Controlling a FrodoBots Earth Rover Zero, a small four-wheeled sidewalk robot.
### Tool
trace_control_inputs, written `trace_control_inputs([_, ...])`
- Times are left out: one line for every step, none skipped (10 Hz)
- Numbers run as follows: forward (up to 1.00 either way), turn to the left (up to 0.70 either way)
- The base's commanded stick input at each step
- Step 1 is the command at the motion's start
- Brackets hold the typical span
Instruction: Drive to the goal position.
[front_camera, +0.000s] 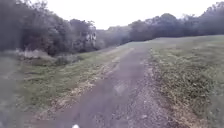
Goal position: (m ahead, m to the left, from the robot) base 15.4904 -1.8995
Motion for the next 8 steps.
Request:
trace_control_inputs([0.45,-0.27])
trace_control_inputs([0.45,-0.27])
trace_control_inputs([0.45,-0.27])
trace_control_inputs([0.45,-0.27])
trace_control_inputs([0.45,-0.27])
trace_control_inputs([0.45,-0.27])
trace_control_inputs([0.45,-0.27])
trace_control_inputs([0.45,-0.27])
